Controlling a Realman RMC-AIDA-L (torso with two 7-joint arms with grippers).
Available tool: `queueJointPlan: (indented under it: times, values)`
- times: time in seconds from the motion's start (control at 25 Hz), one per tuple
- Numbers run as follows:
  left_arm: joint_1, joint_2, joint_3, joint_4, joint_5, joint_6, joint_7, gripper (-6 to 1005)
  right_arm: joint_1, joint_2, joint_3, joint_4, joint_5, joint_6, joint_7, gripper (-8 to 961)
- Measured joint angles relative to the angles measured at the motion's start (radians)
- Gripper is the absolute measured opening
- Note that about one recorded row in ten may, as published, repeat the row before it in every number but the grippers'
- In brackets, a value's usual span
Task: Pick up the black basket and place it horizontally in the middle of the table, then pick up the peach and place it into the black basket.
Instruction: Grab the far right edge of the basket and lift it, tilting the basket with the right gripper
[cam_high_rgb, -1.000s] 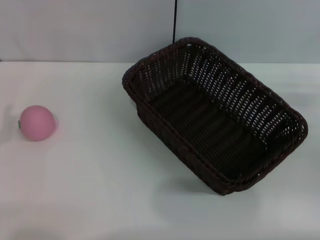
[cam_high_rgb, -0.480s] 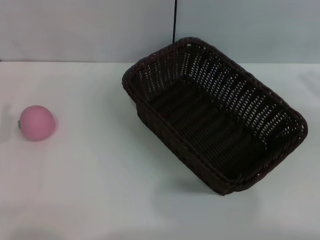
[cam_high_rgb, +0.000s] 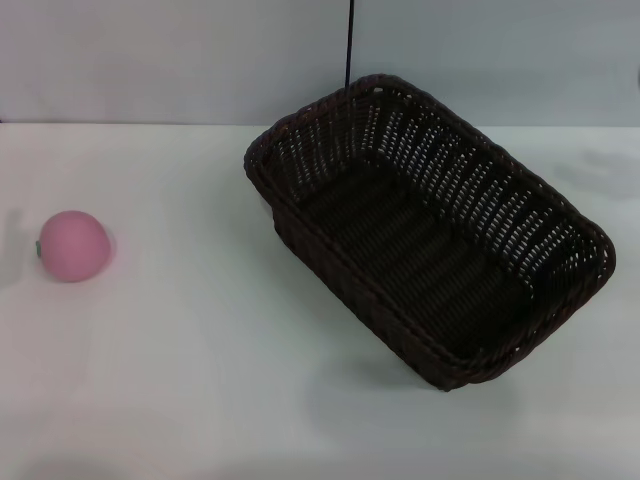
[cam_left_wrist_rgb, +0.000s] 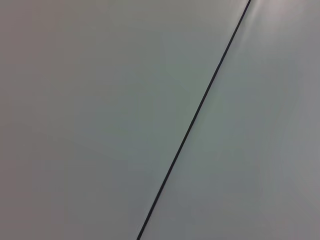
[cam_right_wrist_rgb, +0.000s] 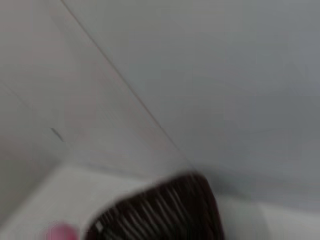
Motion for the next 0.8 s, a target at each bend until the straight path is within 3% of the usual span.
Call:
queueJointPlan:
  times: [0.12, 0.32, 0.6, 0.8]
  values:
    - [0.006, 0.0, 0.012, 0.0, 0.0, -0.005, -0.004, 661, 0.044, -0.012, -0.002, 0.009, -0.096, -0.017, 0.012, 730]
    - [0.023, 0.0, 0.037, 0.0, 0.0, -0.007, -0.005, 659, 0.127, -0.028, -0.045, 0.061, -0.283, -0.054, 0.016, 774]
    - [0.032, -0.002, 0.038, -0.001, 0.0, -0.009, -0.005, 656, 0.134, -0.019, -0.144, 0.081, -0.301, -0.033, 0.029, 826]
    - [0.032, -0.002, 0.038, -0.011, 0.0, -0.02, -0.005, 654, 0.136, -0.013, -0.16, 0.108, -0.303, -0.026, 0.029, 825]
